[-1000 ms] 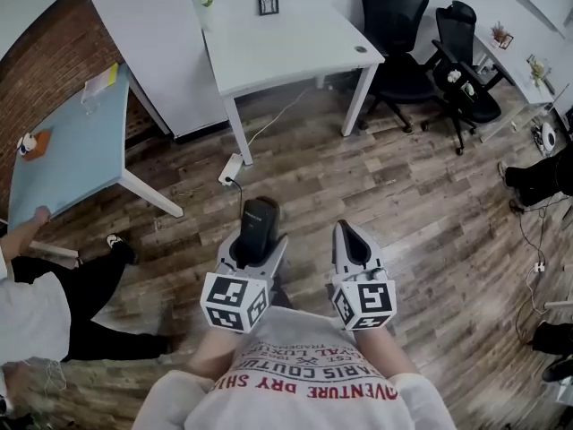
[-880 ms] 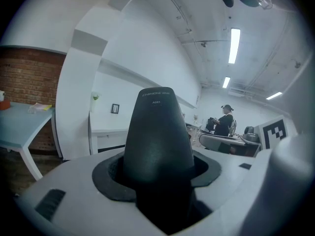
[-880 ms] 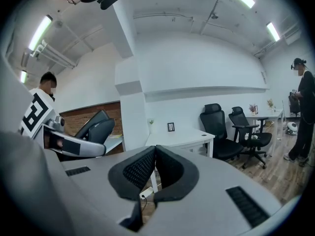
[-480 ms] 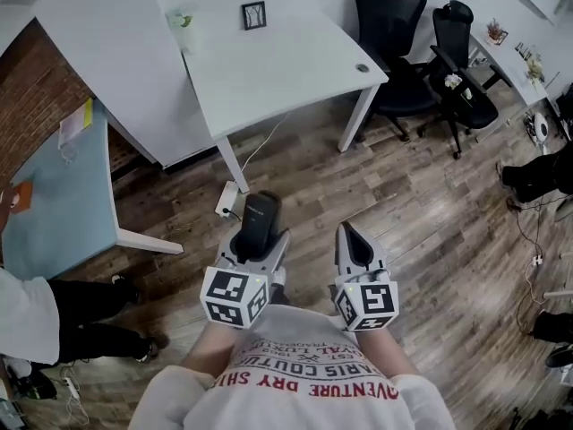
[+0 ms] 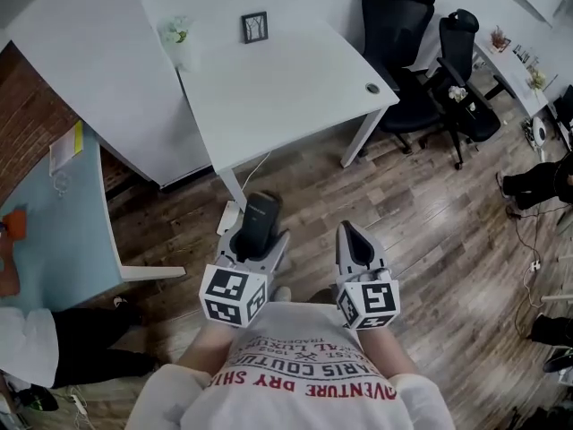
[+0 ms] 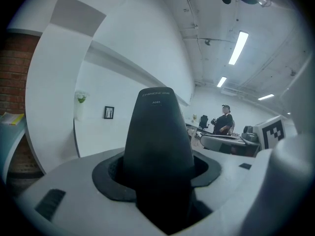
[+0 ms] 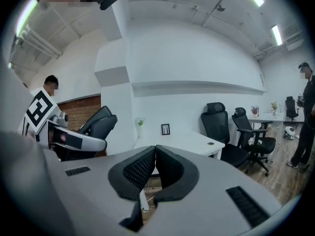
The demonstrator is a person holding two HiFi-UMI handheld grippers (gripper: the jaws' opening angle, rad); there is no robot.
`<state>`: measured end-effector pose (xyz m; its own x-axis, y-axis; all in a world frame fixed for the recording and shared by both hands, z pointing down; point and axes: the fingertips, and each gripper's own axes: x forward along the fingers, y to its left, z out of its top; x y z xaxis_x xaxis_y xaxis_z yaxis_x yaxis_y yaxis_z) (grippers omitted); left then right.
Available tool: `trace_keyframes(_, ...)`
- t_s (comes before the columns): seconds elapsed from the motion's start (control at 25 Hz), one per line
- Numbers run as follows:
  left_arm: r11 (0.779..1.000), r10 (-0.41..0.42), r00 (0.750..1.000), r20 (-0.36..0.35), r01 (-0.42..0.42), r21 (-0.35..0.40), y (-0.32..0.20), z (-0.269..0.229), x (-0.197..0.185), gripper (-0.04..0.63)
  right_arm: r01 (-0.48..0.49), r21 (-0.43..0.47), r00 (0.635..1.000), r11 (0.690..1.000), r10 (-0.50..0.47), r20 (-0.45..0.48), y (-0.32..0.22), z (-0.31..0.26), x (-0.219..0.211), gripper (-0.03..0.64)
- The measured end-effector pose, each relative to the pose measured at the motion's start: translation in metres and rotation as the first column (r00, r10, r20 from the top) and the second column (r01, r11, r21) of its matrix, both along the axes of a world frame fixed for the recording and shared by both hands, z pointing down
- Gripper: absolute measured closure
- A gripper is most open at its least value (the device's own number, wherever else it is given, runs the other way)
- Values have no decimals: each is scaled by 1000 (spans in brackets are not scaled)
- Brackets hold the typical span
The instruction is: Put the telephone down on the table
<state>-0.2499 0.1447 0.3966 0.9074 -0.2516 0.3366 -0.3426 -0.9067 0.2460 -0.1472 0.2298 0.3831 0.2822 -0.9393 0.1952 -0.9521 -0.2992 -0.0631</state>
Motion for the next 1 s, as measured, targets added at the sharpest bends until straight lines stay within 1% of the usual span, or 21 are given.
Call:
trace_keyframes(0.12,1000,-12,1000,12,12,-1,-18,5,12,314,18,-1,1000,1000,-18,5,-21,4,15,592)
trace_keyframes(0.28,999,-26,999,27,26,22,-35,8,37,314,44,19,999,999,-45,3,-44,7,44,592)
trace_keyframes(0.4,998,-49,998,38,47,44,-48,5,59,314,92,28,996,995,-92,7,-67,10,68,592)
trace_keyframes(0.48,996,-74,997,39,72,50,-61,3,76,314,137,30,991,990,-137,-11,-84,8,83,592)
trace_keyframes(0.6,991,-125,992,33,123,46,-81,-1,107,314,200,36,979,979,-198,-51,-108,-4,114,592)
trace_keyframes(0.72,986,-162,986,30,160,41,-97,-7,142,314,252,43,966,967,-249,-65,-127,-15,147,592)
trace_keyframes(0.84,983,-183,983,21,182,32,-107,-10,181,314,293,37,954,955,-289,-83,-141,-19,184,592)
trace_keyframes(1.0,979,-202,979,12,202,26,-120,-11,231,314,319,37,944,947,-315,-95,-156,-22,233,592)
